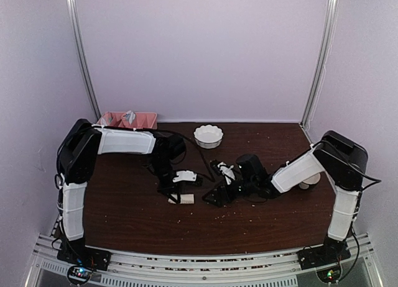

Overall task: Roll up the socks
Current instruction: Pick up the sock from the center of the board.

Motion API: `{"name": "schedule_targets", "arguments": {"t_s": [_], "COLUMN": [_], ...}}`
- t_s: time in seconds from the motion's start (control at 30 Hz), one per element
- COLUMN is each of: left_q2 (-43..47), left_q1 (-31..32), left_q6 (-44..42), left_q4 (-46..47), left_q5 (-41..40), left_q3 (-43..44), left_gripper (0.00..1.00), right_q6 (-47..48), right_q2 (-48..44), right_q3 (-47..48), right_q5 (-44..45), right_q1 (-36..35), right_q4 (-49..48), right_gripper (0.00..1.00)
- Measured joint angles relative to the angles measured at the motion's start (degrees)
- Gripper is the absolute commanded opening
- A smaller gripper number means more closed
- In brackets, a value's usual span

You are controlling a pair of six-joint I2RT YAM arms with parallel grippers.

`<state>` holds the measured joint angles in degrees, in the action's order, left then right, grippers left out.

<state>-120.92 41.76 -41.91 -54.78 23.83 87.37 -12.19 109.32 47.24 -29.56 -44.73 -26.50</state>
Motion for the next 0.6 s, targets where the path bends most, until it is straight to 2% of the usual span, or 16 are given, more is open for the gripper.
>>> {"name": "schedule_targets", "arguments": {"t_s": [0.17, 0.37, 0.47, 0.53, 0.6], "left_q2": [-2.5, -5.4, -7.3, -8.0, -8.2], "left_q1": [-4.4, -6.3, -6.6, -6.7, -6.7], "left_q6": [1.5, 1.4, 0.4, -0.1, -0.4], "left_q4": [-6.6, -17.3, -21.7, -24.0, -26.0], "left_q5": [7.7, 19.4, 24.2, 26.3, 27.7], "left_q3": [5.4, 16.1, 20.2, 21.0, 21.0], "left_gripper": [0.01, 0.01, 0.01, 0.01, 0.02], "right_q6": [1.3, 0.5, -4.5, -7.5, -8.0], "right_q2": [-6.6, -16.5, -18.1, -16.6, -16.4], "right_q3": [-8.0, -12.4, -13.4, -14.4, -16.5], "right_q5": [11.1, 27.0, 24.4, 18.7, 17.2], "right_q1": [-1.9, -3.0, 2.0, 6.4, 8.5], "right_q4": [-0.6, 2.9, -1.5, -6.8, -9.7], "right_gripper": [1.0, 1.0, 1.0, 1.0, 1.0]}}
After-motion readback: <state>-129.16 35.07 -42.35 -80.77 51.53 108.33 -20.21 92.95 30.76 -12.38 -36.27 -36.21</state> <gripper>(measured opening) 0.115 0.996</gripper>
